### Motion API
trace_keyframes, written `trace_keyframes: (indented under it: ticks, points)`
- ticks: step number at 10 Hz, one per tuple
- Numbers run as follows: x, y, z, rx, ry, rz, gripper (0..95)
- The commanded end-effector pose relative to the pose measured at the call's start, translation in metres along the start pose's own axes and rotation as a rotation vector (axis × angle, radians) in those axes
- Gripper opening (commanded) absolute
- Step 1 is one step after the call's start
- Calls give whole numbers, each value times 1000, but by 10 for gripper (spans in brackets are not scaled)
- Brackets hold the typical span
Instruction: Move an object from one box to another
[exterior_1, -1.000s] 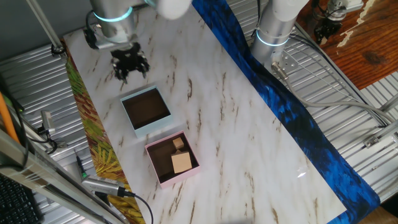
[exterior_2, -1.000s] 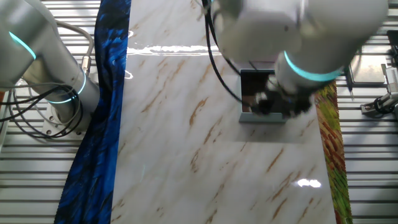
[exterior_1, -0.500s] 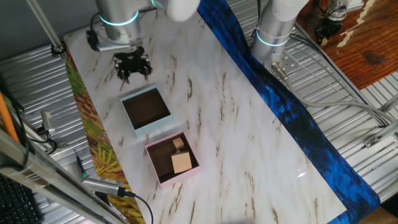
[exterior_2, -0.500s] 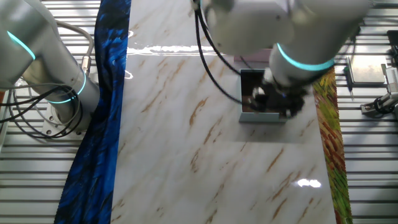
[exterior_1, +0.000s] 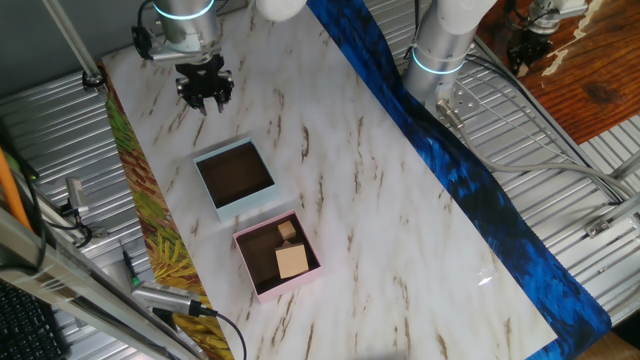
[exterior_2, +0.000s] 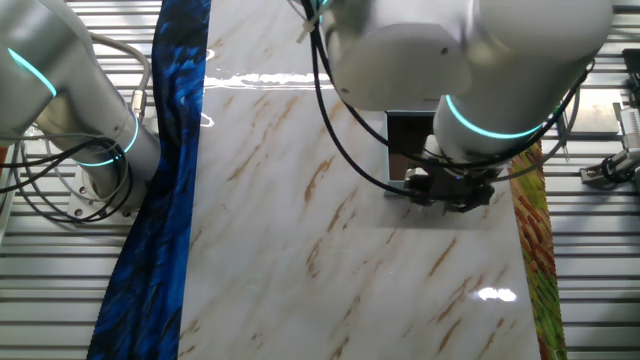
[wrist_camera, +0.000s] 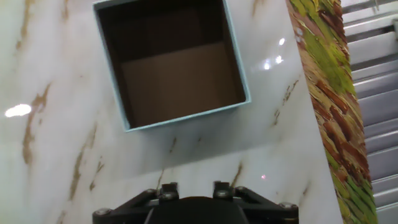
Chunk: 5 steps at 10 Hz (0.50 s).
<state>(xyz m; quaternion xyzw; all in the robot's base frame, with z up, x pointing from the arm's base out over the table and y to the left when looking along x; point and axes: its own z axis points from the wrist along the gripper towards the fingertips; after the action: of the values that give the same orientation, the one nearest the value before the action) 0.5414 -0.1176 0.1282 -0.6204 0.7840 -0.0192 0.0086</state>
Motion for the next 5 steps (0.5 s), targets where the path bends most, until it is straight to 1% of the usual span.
trace_keyframes:
  ticks: [1,3,5]
  points:
    - [0,-1,1,1,19,31,0]
    - [0,-1,1,0,18,75,0]
    - [0,-1,1,-1,19,83,0]
